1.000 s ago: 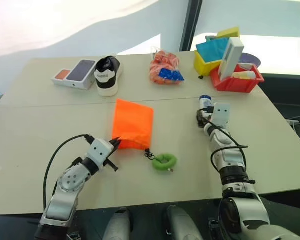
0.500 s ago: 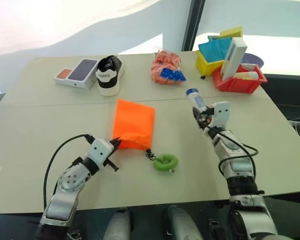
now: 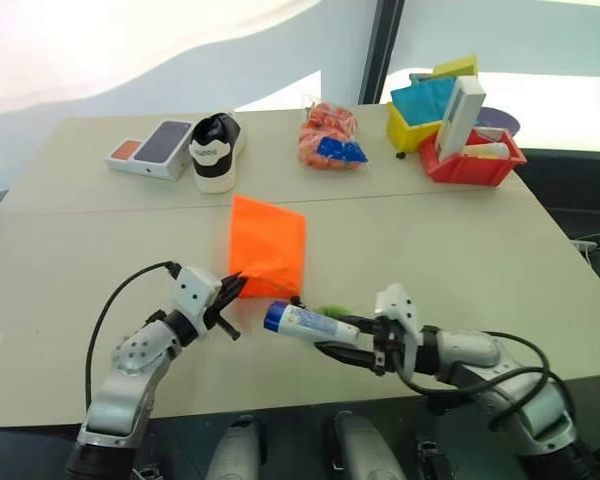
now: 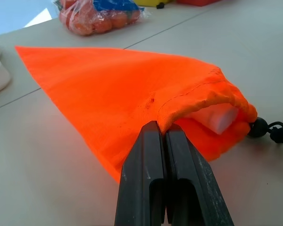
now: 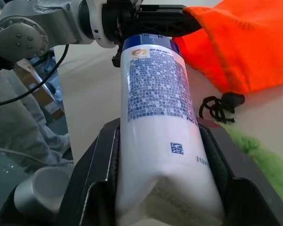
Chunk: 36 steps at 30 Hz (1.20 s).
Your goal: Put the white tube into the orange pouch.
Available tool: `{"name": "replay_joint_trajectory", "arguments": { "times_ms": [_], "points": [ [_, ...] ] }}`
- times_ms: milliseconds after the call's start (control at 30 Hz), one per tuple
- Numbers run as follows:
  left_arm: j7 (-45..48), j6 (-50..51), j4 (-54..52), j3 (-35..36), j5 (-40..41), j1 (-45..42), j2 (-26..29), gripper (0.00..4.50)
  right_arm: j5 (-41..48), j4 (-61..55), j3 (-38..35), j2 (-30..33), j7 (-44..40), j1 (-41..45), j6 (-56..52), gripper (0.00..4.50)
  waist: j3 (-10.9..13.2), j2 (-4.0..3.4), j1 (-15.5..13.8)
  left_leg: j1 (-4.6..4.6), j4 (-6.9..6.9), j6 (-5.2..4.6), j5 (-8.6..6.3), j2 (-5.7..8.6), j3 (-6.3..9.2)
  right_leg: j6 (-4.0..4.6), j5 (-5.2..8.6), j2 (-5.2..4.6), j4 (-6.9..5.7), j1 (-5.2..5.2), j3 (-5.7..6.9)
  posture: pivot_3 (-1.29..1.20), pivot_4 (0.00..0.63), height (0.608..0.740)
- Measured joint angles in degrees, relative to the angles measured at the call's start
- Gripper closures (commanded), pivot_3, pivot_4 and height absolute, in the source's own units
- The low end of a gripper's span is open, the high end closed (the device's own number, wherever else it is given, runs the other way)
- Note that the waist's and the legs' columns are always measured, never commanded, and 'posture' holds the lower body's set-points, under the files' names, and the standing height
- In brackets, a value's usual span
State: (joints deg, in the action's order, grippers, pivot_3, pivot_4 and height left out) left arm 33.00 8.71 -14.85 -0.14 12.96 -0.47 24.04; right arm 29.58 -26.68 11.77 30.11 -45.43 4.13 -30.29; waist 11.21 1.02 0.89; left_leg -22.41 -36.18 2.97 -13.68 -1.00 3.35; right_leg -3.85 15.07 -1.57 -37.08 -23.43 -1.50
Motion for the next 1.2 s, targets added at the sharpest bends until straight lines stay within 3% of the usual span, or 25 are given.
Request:
{"name": "replay_joint_trajectory", "arguments": {
  "times_ms": [233, 700, 900, 1200],
  "points": [
    [1.04, 2.57, -1.17, 1.12, 1.53, -1.79, 1.51, 4.50, -8.86, 5.50, 4.84, -5.09, 5.91, 1.87, 2.52, 2.75, -0.01, 0.02, -0.22, -0.10, 0.08, 0.00, 0.00, 0.05, 0.00, 0.02, -0.03, -0.05, 0.07, -0.03, 0.00, 0.00, 0.150, 0.740],
    [2.44, 5.41, -4.53, 0.38, 2.43, -1.97, 1.88, 4.50, -13.99, 9.29, 3.22, -12.58, 14.11, 3.49, 5.38, 2.75, -0.01, 0.03, -0.06, -0.05, 0.04, 0.00, 0.00, 0.04, 0.00, 0.08, -0.06, -0.03, 0.01, -0.01, -0.02, 0.00, 0.150, 0.740],
    [2.92, 7.17, -6.71, -1.34, 2.86, -2.10, 1.64, 4.50, -15.91, 10.20, 2.52, -15.42, 18.74, 7.64, 2.58, 2.75, -0.01, 0.03, 0.04, -0.05, 0.06, 0.00, 0.00, 0.04, 0.01, 0.08, -0.06, -0.01, -0.01, -0.02, -0.03, 0.00, 0.150, 0.740],
    [3.08, 8.68, -8.09, -2.76, 3.48, -2.06, 1.34, 4.50, -21.51, 16.87, 7.25, -20.84, 22.20, 15.10, 1.31, 2.75, -0.01, 0.02, 0.15, -0.06, 0.06, 0.00, 0.00, 0.04, 0.00, 0.08, -0.07, -0.01, -0.03, -0.04, -0.03, 0.00, 0.150, 0.740]
  ]
}}
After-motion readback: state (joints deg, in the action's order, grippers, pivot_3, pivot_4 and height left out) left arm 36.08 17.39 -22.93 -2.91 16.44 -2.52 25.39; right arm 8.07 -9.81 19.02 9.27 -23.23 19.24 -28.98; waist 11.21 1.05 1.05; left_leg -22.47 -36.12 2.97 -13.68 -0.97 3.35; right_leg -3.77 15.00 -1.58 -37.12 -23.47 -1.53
